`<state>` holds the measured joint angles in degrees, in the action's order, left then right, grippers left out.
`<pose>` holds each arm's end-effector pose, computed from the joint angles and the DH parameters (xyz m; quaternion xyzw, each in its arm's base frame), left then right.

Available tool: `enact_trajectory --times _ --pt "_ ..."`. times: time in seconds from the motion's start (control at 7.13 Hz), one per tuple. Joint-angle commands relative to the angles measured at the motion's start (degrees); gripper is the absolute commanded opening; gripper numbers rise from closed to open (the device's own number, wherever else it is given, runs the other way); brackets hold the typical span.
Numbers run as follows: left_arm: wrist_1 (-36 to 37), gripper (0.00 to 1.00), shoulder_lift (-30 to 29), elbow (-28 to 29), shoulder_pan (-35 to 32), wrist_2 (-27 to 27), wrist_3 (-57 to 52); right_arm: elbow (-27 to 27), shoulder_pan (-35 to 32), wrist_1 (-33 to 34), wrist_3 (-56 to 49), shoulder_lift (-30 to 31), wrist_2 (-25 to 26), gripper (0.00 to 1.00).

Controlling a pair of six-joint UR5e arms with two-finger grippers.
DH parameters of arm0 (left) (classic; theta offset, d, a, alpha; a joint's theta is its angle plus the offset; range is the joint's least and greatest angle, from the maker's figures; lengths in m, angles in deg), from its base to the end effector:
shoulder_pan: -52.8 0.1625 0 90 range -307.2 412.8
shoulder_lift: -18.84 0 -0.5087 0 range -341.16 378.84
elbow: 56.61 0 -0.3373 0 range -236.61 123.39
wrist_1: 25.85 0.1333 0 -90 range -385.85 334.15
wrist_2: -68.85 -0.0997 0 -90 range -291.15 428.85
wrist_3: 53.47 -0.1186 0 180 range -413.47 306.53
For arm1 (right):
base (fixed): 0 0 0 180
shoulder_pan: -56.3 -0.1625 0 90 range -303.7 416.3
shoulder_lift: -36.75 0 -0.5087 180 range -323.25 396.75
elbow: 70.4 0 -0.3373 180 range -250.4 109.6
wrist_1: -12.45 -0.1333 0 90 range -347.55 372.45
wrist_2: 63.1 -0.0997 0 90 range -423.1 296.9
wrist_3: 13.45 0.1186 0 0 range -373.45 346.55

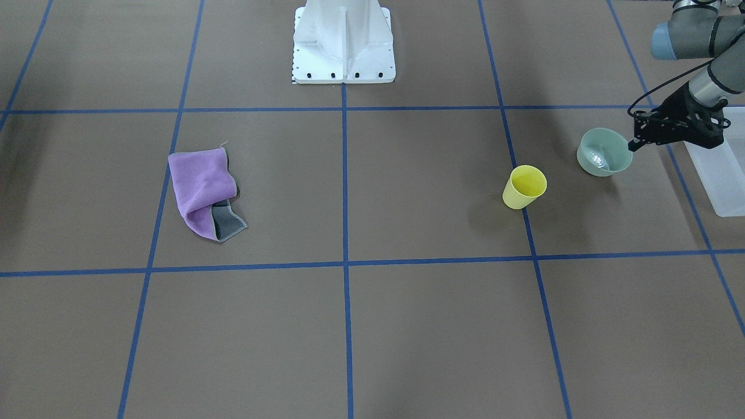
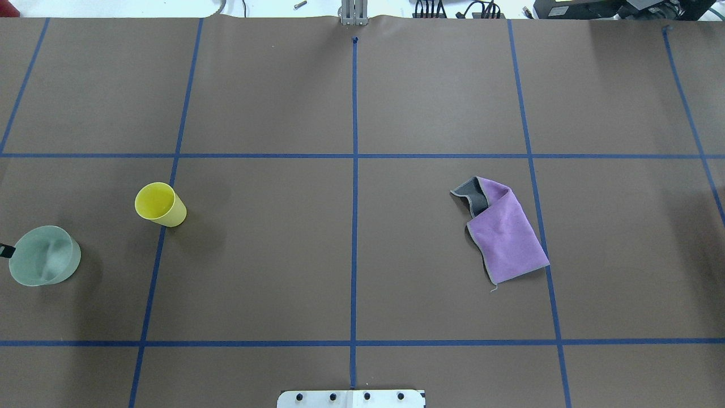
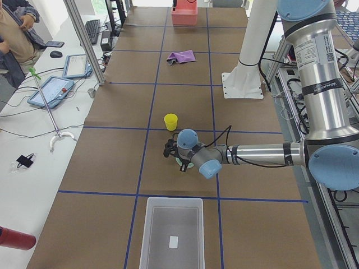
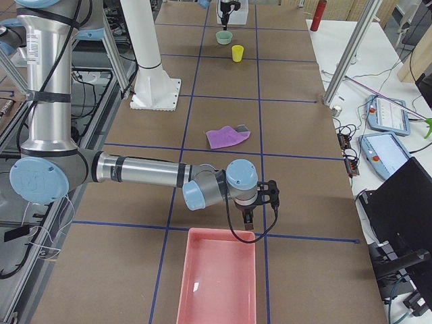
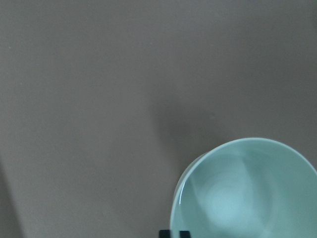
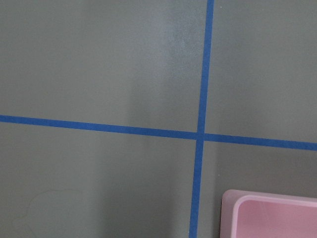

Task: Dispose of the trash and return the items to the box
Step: 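Grasp the rim of the pale green bowl with the left gripper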

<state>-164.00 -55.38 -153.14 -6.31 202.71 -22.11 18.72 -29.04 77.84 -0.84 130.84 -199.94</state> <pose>0.1234 -0.3059 0.7102 0.0824 0.4611 0.1208 0.8752 0.0124 -0.4233 0.7420 0.0959 -0.4107 -0.0049 0.9067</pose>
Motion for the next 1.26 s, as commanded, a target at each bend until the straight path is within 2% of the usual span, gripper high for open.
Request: enact_trajectory --times 0.0,0.14,0.28,0.42,0.7,0.98,1.12 --pt "0.6 0.0 0.7 -2.1 -1.8 0.3 0.0 0.0 0.0 0.0 0.1 0.2 0.0 1.0" --pt "0.6 0.0 0.8 -1.9 -2.1 -0.3 -0.1 0.0 0.0 0.0 0.1 0.2 0.0 1.0" --pt "1.0 0.66 1.0 -0.4 -1.8 -7.1 0.1 -0.2 0.0 0.0 0.1 0.2 -0.1 1.0" --pt "1.0 0.78 0.5 0.7 -1.3 -9.4 1.3 -0.2 0.0 0.0 0.1 0.2 -0.2 1.0" --pt "0.3 0.79 0.3 0.6 0.6 -7.1 6.4 -0.2 0.0 0.0 0.1 0.3 -0.1 1.0" --pt "0.3 0.78 0.0 0.6 2.5 -7.1 7.2 0.0 0.0 0.0 0.1 0.3 -0.1 1.0" --pt "0.3 0.69 0.0 0.8 3.5 -7.1 7.2 0.0 0.0 0.0 0.1 0.3 -0.3 1.0"
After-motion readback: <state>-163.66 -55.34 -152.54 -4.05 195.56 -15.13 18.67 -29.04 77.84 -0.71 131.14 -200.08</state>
